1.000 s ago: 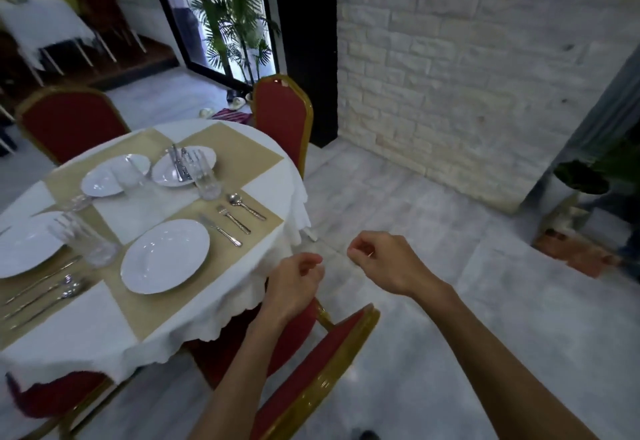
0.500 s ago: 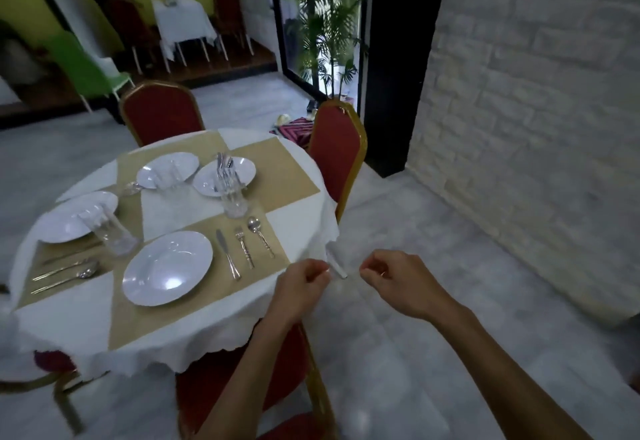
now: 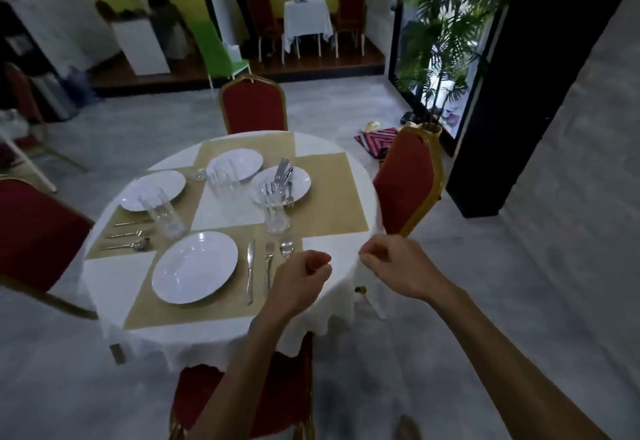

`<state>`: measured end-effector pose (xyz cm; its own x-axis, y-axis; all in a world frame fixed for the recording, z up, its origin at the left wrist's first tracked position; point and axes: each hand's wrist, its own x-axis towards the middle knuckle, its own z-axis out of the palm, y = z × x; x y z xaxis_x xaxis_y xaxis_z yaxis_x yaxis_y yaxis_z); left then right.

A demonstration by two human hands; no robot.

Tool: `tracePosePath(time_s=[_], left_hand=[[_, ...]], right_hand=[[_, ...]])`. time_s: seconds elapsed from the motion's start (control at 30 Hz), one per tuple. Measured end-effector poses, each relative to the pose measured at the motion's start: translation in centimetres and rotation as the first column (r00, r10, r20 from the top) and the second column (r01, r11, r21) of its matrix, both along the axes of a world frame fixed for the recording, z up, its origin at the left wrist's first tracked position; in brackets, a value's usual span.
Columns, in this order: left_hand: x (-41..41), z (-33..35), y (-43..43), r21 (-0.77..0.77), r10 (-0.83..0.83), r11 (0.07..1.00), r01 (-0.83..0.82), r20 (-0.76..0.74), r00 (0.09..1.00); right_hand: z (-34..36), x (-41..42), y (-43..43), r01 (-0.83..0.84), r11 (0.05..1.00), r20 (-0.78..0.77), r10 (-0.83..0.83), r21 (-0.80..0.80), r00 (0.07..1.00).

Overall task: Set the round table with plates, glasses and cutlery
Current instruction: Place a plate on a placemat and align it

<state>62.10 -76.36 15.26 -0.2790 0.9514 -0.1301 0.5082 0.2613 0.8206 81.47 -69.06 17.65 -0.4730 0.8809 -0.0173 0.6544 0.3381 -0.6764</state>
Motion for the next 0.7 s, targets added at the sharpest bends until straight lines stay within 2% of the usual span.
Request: tracePosePath(time_s=[0.33,0.57,0.7], left_hand=[[-0.7,0.1,9.4,-0.03,0.283,0.959,-0.283,-0.001,0.959],[-3.1,-0.5,13.7,-0.057,0.386,0.92,-0.388,-0.039,0.921],[-4.8,-0.8,15.9,-0.08,0.426,0.901,-0.425,-0.005,0.904]], right_hand=[[0.9,-3.4,13.7,-0.262,0.962,-0.024,0.261,-0.071,0.965],[-0.5,-6.3,19.8,-0.331,0.934,-0.045,0.328,-0.134,0.944],[-1.5,-8.8,22.5,-0.35,0.928,-0.063,0.345,-0.131,0.937]])
